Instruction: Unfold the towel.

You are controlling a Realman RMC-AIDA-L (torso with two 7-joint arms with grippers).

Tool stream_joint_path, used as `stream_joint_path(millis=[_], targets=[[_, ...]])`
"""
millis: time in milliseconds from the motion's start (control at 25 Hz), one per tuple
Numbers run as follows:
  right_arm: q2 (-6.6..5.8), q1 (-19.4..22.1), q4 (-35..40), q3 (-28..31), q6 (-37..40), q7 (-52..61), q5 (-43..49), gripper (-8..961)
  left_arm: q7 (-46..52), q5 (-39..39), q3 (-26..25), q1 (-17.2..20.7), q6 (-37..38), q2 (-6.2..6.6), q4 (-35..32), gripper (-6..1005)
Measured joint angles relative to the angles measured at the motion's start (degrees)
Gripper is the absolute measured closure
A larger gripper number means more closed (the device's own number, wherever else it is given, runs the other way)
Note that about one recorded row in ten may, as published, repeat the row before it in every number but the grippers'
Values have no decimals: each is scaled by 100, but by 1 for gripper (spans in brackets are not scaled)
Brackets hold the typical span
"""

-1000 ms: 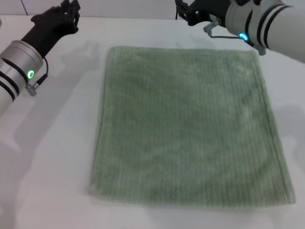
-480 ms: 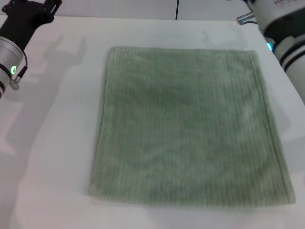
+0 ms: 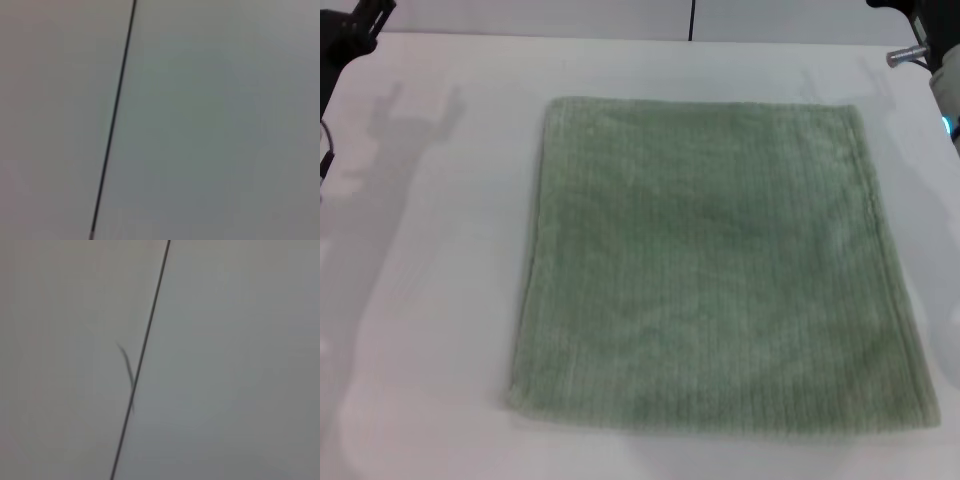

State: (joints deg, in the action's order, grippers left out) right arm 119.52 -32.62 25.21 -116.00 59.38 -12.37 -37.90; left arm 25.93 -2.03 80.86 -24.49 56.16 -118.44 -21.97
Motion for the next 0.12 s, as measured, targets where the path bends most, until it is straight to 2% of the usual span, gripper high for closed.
stream_joint_path(millis=[120], targets=[[-2, 0, -193, 1, 58, -44, 0, 134, -6, 0, -17, 57, 97, -8, 28, 158]])
